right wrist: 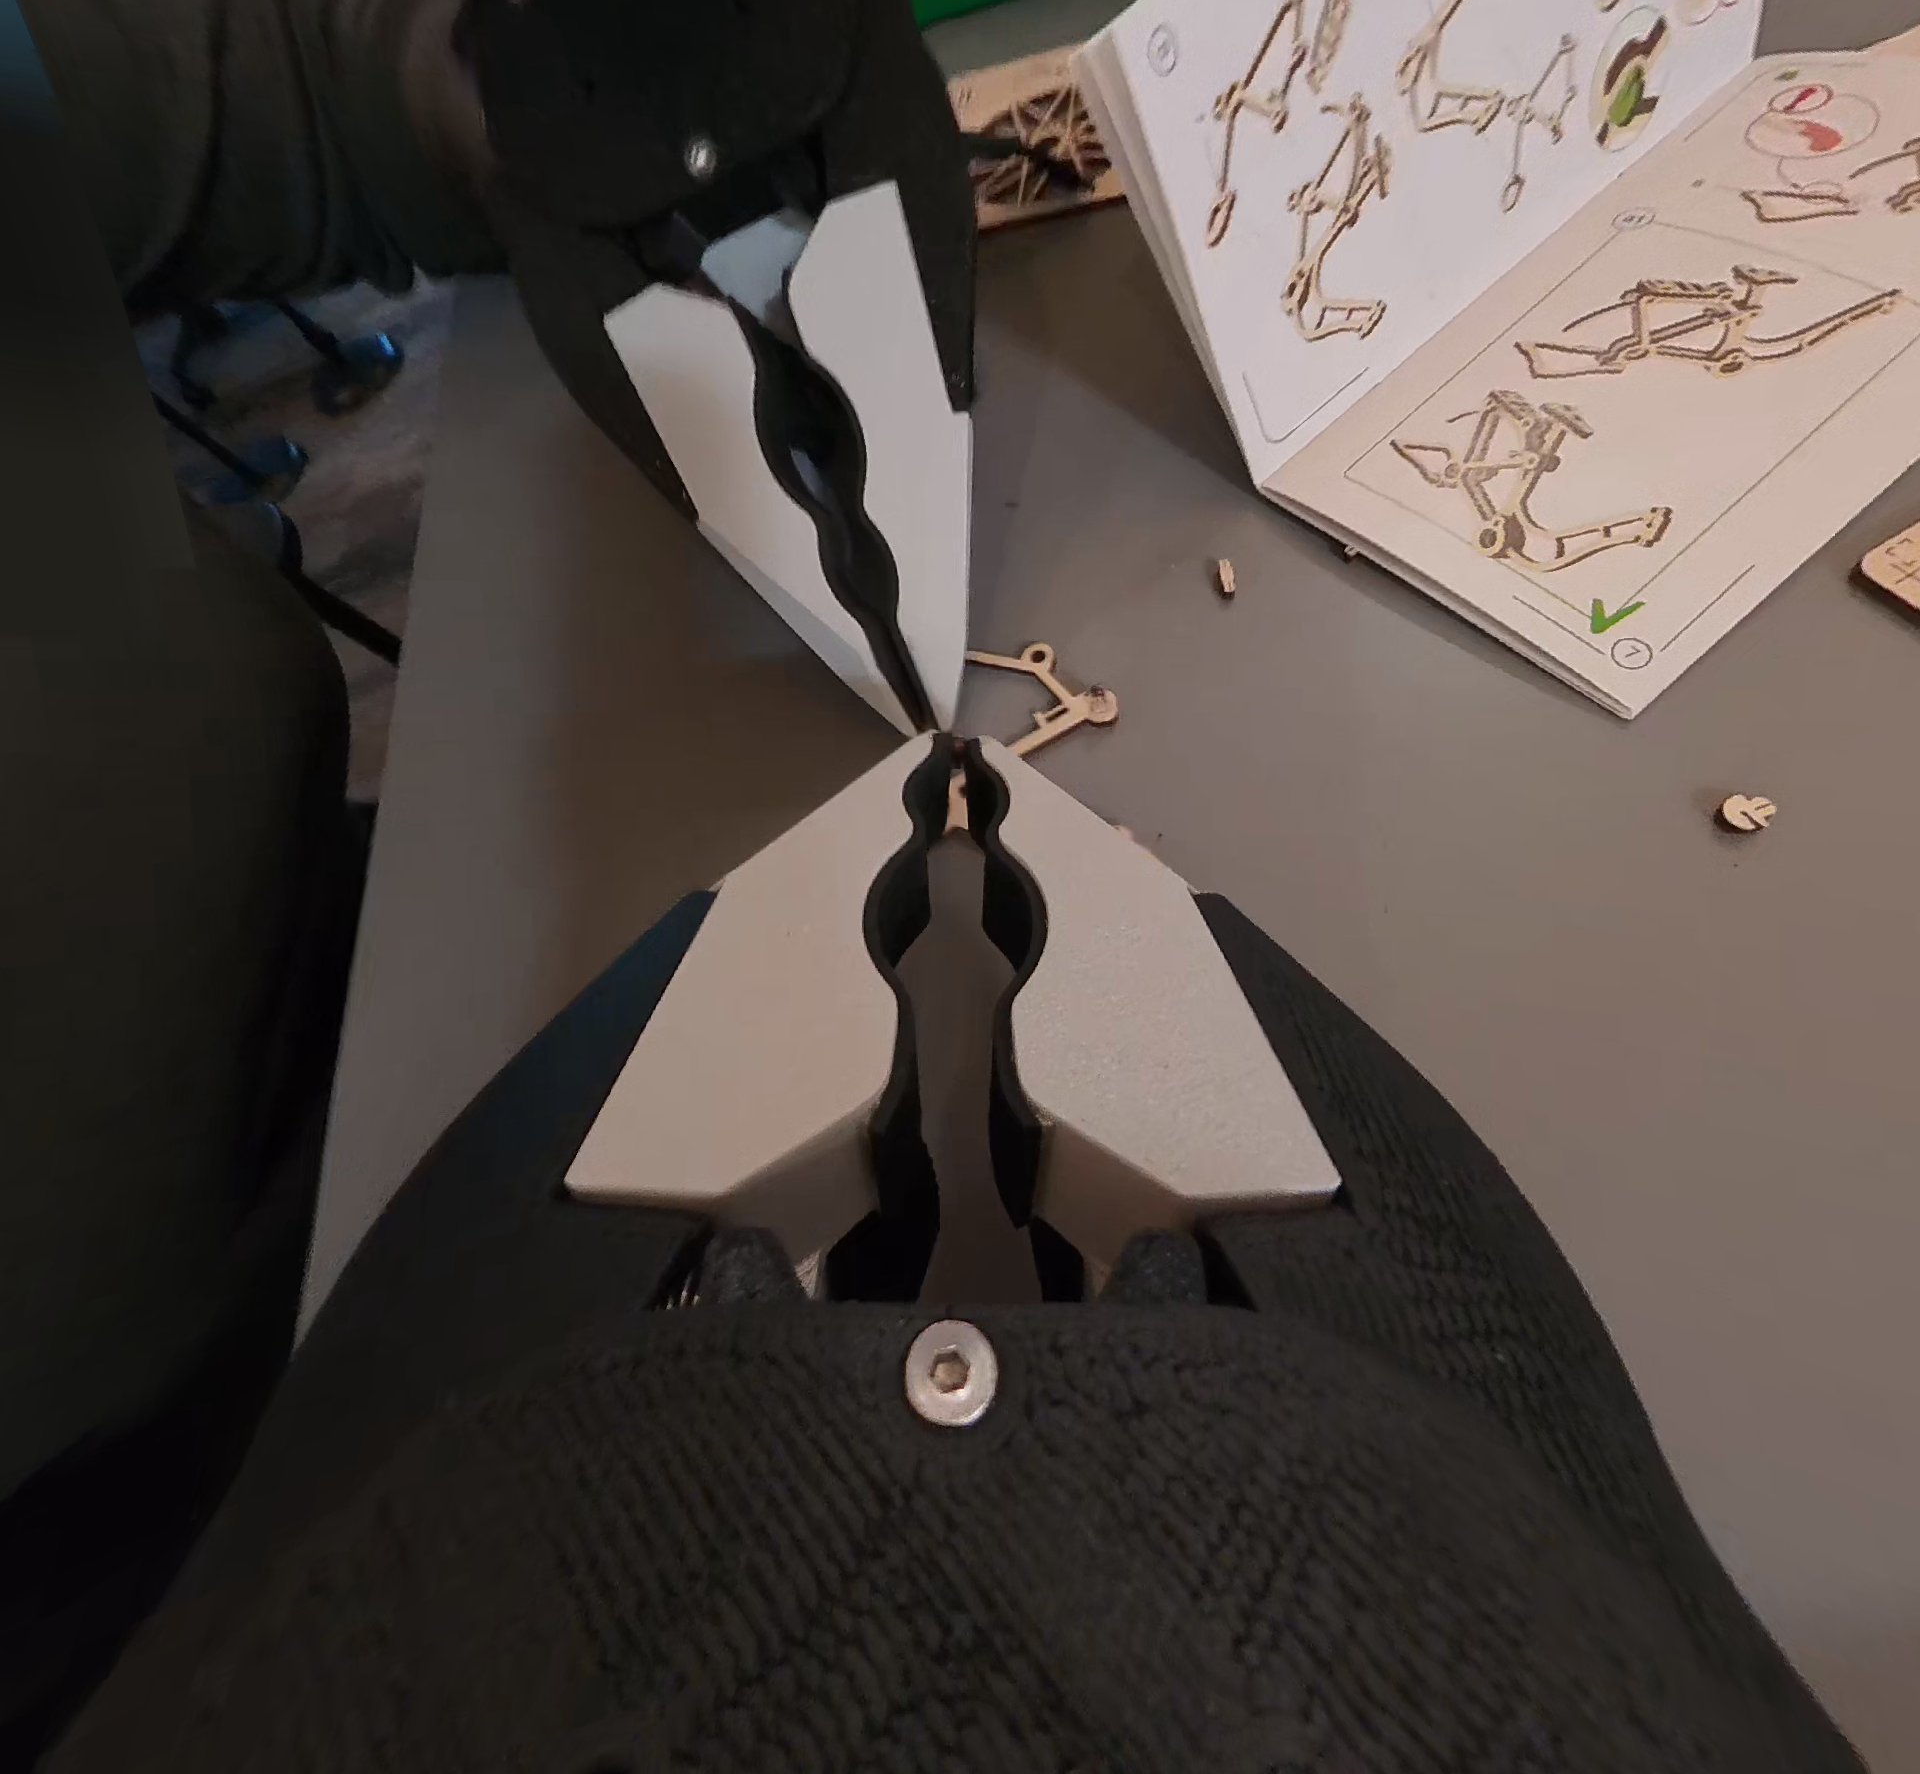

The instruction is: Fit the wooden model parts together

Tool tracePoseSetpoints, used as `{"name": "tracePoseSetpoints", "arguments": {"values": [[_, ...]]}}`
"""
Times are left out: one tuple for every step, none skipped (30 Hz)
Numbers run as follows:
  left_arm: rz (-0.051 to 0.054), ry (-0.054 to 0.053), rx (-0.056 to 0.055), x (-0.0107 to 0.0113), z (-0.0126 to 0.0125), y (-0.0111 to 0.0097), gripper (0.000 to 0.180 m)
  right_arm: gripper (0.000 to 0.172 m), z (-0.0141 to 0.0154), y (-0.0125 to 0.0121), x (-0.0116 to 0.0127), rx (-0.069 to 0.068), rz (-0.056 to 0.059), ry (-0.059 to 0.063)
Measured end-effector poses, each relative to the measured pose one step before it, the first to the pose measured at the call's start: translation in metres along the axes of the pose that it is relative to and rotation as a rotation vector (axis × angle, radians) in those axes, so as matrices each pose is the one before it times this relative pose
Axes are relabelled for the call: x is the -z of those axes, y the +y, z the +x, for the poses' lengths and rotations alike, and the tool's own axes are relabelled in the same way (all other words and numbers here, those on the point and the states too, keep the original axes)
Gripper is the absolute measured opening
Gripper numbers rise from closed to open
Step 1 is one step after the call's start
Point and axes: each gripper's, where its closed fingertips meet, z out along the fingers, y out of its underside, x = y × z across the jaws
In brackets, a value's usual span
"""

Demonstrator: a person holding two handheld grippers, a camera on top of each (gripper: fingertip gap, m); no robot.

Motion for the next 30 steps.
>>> {"name": "tracePoseSetpoints", "arguments": {"values": [[0.0068, 0.0130, 0.0042, 0.00013, 0.00082, -0.00027, 0.001, 0.000, -0.00098, 0.00136, -0.00012, 0.0264, -0.0137, 0.0024], [0.0062, 0.0130, -0.0042, 0.00035, 0.00117, -0.00034, 0.000, 0.000, -0.00226, 0.00078, -0.00006, 0.0313, -0.0096, -0.0032], [0.0057, 0.0080, -0.0086, 0.00027, 0.00084, -0.00025, 0.001, 0.000, -0.00176, 0.00079, -0.00011, 0.0234, -0.0094, -0.0012], [0.0066, 0.0053, -0.0124, 0.00014, 0.00091, -0.00058, 0.000, 0.000, -0.00222, 0.00108, -0.00049, 0.0196, -0.0084, -0.0072], [0.0069, 0.0049, -0.0158, 0.00026, 0.00091, -0.00067, 0.000, 0.000, -0.00218, 0.00155, -0.00085, 0.0143, -0.0089, -0.0090], [0.0059, 0.0037, -0.0120, 0.00022, 0.00079, -0.00037, 0.000, 0.000, 0.00009, 0.00174, -0.00096, 0.0079, -0.0095, 0.0026], [0.0049, 0.0037, -0.0072, 0.00019, 0.00057, -0.00042, 0.000, 0.001, -0.00072, 0.00181, -0.00110, 0.0096, -0.0085, -0.0034], [0.0032, 0.0038, -0.0009, 0.00005, 0.00027, -0.00022, 0.000, 0.000, -0.00092, 0.00119, -0.00111, 0.0075, -0.0050, -0.0047], [0.0010, 0.0029, 0.0042, 0.00008, 0.00001, 0.00001, 0.000, 0.000, 0.00003, 0.00090, -0.00115, 0.0058, -0.0039, 0.0015], [-0.0004, 0.0017, 0.0021, -0.00013, 0.00000, 0.00007, 0.000, 0.000, -0.00057, 0.00083, -0.00093, 0.0092, -0.0049, -0.0019], [0.0002, -0.0012, -0.0015, -0.00001, 0.00005, -0.00004, 0.000, 0.000, 0.00017, 0.00086, -0.00073, 0.0077, -0.0054, 0.0038], [0.0002, -0.0018, -0.0022, 0.00007, 0.00001, -0.00011, 0.000, 0.000, 0.00003, 0.00018, -0.00045, 0.0080, -0.0025, 0.0029], [0.0002, -0.0012, -0.0011, 0.00006, 0.00003, 0.00002, 0.000, 0.001, 0.00026, 0.00044, -0.00023, 0.0042, -0.0032, 0.0032], [-0.0001, -0.0001, 0.0004, -0.00002, -0.00009, 0.00000, 0.000, 0.001, 0.00088, -0.00003, 0.00001, 0.0037, -0.0006, 0.0066], [-0.0002, 0.0004, 0.0009, -0.00001, 0.00002, 0.00001, 0.000, 0.001, 0.00014, 0.00014, -0.00014, 0.0059, -0.0003, 0.0022], [0.0000, 0.0003, 0.0003, 0.00000, 0.00007, 0.00000, 0.000, 0.001, -0.00013, 0.00065, -0.00016, 0.0035, -0.0041, -0.0007], [0.0002, -0.0012, -0.0015, 0.00004, -0.00009, 0.00000, 0.000, 0.001, 0.00036, 0.00056, -0.00044, 0.0027, -0.0041, 0.0025], [0.0002, -0.0014, -0.0024, 0.00004, 0.00014, -0.00002, 0.000, 0.001, -0.00014, 0.00003, -0.00009, 0.0061, -0.0013, 0.0015], [0.0004, -0.0012, -0.0021, -0.00003, -0.00001, -0.00008, 0.000, 0.001, -0.00005, 0.00018, 0.00004, 0.0077, -0.0021, 0.0015], [0.0002, -0.0006, -0.0009, 0.00004, 0.00005, 0.00001, 0.000, 0.001, -0.00004, 0.00009, 0.00005, 0.0050, -0.0013, 0.0016], [0.0000, 0.0000, -0.0001, 0.00000, -0.00001, 0.00000, 0.000, 0.001, 0.00003, 0.00002, -0.00001, 0.0040, -0.0011, 0.0016], [0.0000, -0.0002, -0.0003, 0.00002, 0.00004, 0.00001, 0.000, 0.001, 0.00002, -0.00006, 0.00001, 0.0053, -0.0013, 0.0023], [0.0001, -0.0006, -0.0006, 0.00002, -0.00003, 0.00000, 0.000, 0.001, 0.00018, 0.00007, -0.00009, 0.0078, -0.0020, 0.0042], [0.0001, -0.0010, -0.0005, 0.00002, -0.00008, 0.00000, 0.000, 0.001, 0.00067, -0.00015, -0.00011, 0.0099, -0.0025, 0.0092], [-0.0001, 0.0002, -0.0002, 0.00003, 0.00012, 0.00002, 0.000, 0.001, 0.00043, -0.00009, -0.00021, 0.0102, -0.0026, 0.0087], [-0.0003, 0.0008, 0.0012, -0.00003, 0.00000, 0.00001, 0.000, 0.001, 0.00013, -0.00019, -0.00019, 0.0099, -0.0016, 0.0069], [-0.0003, 0.0009, 0.0015, -0.00004, -0.00007, 0.00014, 0.000, 0.001, 0.00006, -0.00003, 0.00004, 0.0079, -0.0018, 0.0042], [-0.0002, 0.0007, 0.0014, -0.00004, 0.00001, 0.00000, 0.000, 0.001, 0.00005, 0.00001, 0.00006, 0.0063, -0.0008, 0.0031], [-0.0004, 0.0006, 0.0028, 0.00000, -0.00012, 0.00006, 0.000, 0.001, -0.00002, -0.00003, 0.00002, 0.0043, 0.0007, 0.0024], [-0.0009, 0.0002, 0.0062, -0.00004, -0.00023, 0.00008, 0.000, 0.001, 0.00018, 0.00003, -0.00007, 0.0020, 0.0005, 0.0019]]}}
